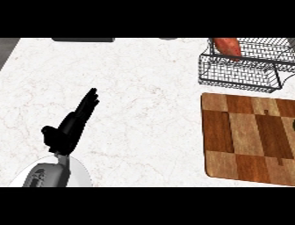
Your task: Pick the sweet potato from the cutting board and place it in the tiered basket
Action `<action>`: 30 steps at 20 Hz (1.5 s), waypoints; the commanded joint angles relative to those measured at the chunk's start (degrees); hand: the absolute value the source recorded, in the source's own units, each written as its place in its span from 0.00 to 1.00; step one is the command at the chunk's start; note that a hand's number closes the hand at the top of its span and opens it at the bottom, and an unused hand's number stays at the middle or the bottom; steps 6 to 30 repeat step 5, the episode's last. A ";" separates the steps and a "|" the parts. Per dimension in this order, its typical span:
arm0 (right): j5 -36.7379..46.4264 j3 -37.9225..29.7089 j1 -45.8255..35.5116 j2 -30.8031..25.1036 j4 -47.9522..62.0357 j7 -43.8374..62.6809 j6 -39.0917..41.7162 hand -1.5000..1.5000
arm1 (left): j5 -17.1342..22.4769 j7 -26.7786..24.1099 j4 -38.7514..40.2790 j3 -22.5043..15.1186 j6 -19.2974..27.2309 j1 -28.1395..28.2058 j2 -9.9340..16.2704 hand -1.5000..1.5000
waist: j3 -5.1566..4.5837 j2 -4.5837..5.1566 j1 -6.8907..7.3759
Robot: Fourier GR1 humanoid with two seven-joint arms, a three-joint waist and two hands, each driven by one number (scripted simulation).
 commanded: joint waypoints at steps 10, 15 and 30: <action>-3.56 -4.46 11.38 -11.81 3.98 -6.83 13.52 0.00 | -0.57 -1.55 0.63 -0.06 0.05 0.76 0.08 0.50 | 0.29 0.58 0.22; -3.56 -4.46 11.38 -11.81 3.98 -6.83 13.52 0.00 | -0.57 -1.55 0.63 -0.06 0.05 0.76 0.08 0.50 | 0.29 0.58 0.22; -3.56 -4.46 11.38 -11.81 3.98 -6.83 13.52 0.00 | -0.57 -1.55 0.63 -0.06 0.05 0.76 0.08 0.50 | 0.29 0.58 0.22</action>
